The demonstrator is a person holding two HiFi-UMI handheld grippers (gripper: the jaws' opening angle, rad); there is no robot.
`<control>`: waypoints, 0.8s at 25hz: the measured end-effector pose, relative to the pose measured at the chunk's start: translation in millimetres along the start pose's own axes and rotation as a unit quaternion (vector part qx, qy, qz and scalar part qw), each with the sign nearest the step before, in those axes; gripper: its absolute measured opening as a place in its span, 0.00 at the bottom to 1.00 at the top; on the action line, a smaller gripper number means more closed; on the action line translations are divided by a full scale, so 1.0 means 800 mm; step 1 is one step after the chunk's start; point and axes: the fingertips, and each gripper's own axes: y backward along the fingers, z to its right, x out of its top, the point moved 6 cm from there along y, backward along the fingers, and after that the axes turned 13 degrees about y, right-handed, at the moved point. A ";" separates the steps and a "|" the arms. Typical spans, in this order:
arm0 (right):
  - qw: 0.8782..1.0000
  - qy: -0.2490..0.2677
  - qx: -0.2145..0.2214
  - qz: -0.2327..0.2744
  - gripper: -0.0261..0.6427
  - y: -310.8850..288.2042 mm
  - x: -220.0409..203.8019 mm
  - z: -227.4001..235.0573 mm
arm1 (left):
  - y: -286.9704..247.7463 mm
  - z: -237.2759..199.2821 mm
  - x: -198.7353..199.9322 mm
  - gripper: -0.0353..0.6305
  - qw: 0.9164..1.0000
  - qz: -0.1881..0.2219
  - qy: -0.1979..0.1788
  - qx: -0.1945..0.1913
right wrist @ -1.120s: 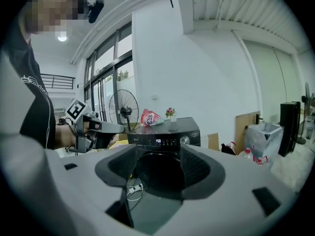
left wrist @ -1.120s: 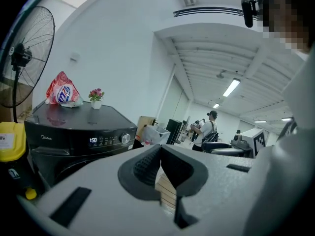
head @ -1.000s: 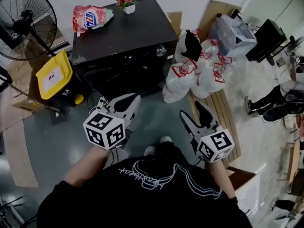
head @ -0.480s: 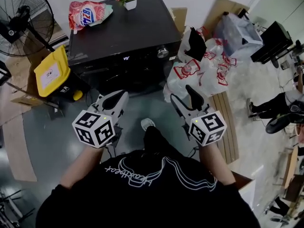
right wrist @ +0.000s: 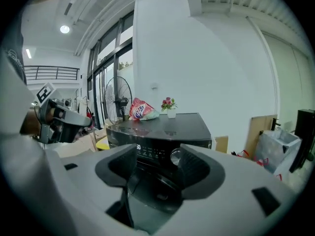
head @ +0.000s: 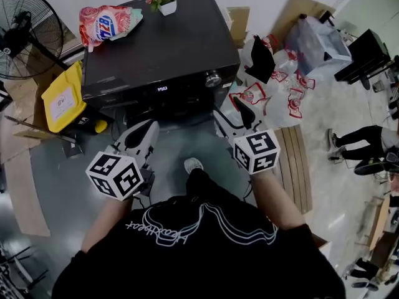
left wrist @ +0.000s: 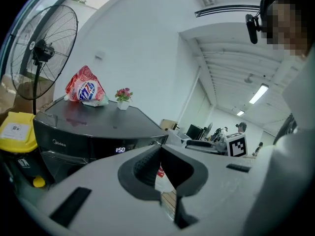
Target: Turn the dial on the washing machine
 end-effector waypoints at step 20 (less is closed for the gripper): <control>0.992 0.078 -0.070 -0.076 0.45 -0.156 -0.068 0.040 | 0.006 -0.068 0.021 0.06 0.997 0.023 0.049 0.053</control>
